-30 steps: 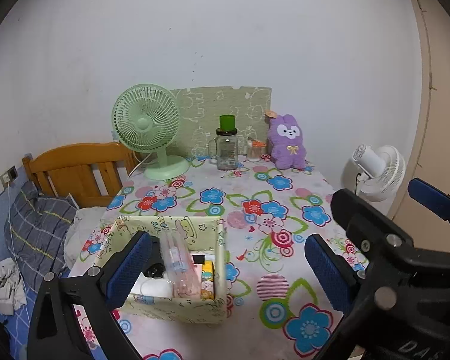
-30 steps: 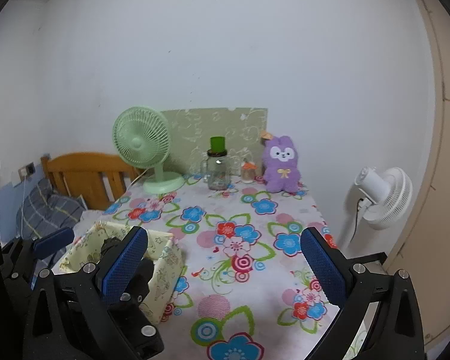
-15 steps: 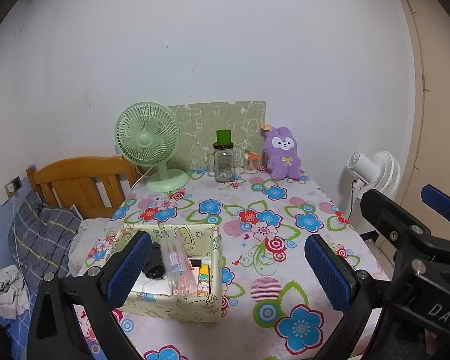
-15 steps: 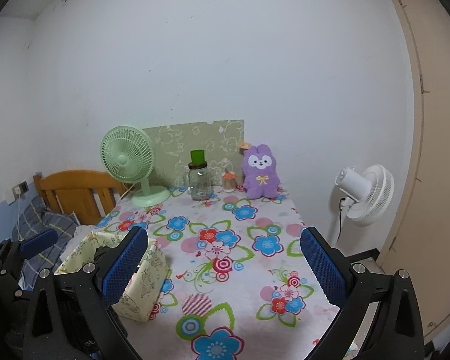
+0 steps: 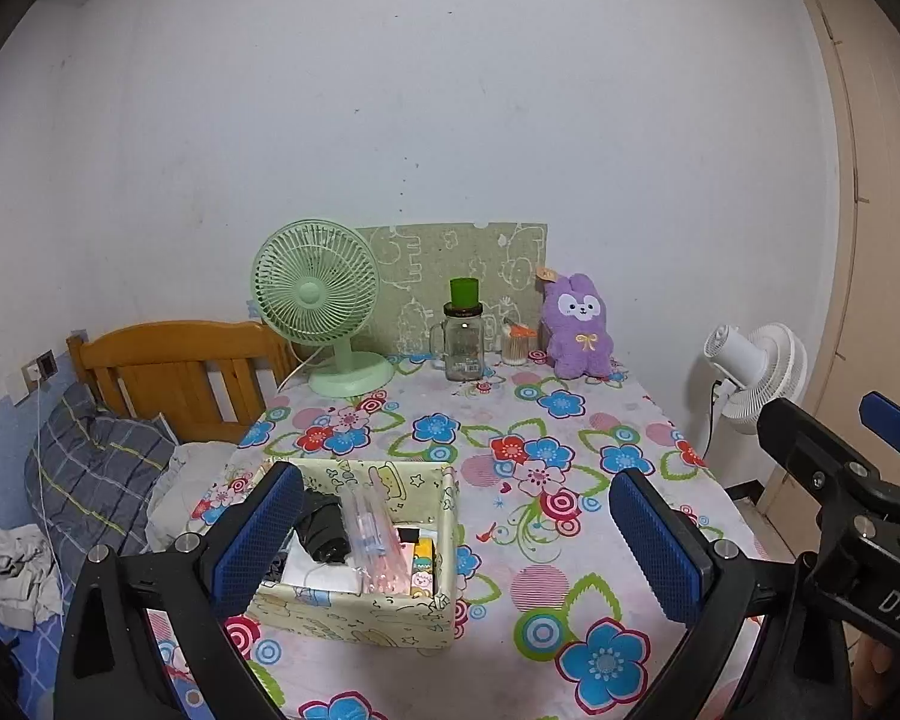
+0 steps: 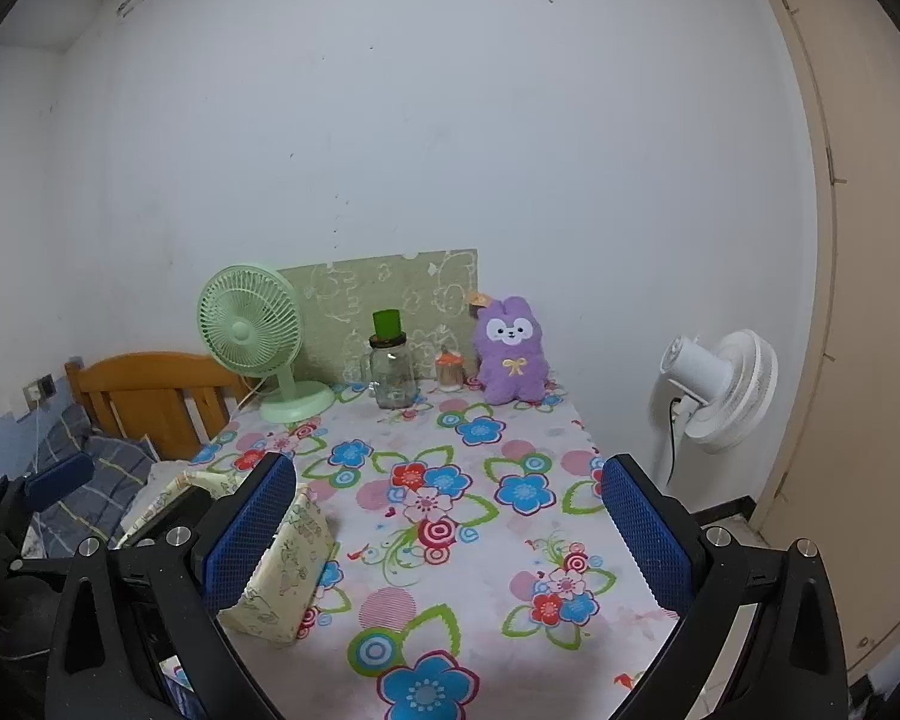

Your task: Organize soft objects

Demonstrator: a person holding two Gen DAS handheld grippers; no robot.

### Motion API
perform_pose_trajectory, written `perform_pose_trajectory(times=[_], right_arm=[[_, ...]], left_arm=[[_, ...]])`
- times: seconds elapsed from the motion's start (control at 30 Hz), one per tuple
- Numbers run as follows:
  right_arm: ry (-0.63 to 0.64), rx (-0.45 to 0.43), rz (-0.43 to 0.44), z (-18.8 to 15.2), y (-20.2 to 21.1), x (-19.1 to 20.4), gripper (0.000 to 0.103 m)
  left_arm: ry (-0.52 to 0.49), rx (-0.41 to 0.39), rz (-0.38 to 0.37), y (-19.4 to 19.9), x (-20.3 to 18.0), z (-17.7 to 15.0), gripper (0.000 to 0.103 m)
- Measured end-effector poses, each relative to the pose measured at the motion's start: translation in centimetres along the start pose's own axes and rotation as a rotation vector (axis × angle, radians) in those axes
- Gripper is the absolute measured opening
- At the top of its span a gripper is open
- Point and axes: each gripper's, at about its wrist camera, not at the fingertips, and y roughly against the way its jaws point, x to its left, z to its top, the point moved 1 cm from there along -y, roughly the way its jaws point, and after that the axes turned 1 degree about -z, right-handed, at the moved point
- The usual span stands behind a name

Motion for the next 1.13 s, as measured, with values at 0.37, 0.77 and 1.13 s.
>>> perform_pose_trajectory(times=[0.37, 0.77, 1.13], right_arm=[[0.007, -0.001, -0.011, 0.1, -0.1, -0.2, 0.103], [0.021, 0.01, -0.018, 0.2, -0.4, -0.1, 0.103], [0.026, 0.023, -0.013, 0.1, -0.9, 0.0, 0.103]], left_arm=[[0.029, 0.012, 0.015, -0.1, 0.9, 0.2, 0.103], [0.047, 0.014, 0.027, -0.6, 1.3, 0.2, 0.103], [0.042, 0.027, 0.029, -1.1, 1.5, 0.2, 0.103]])
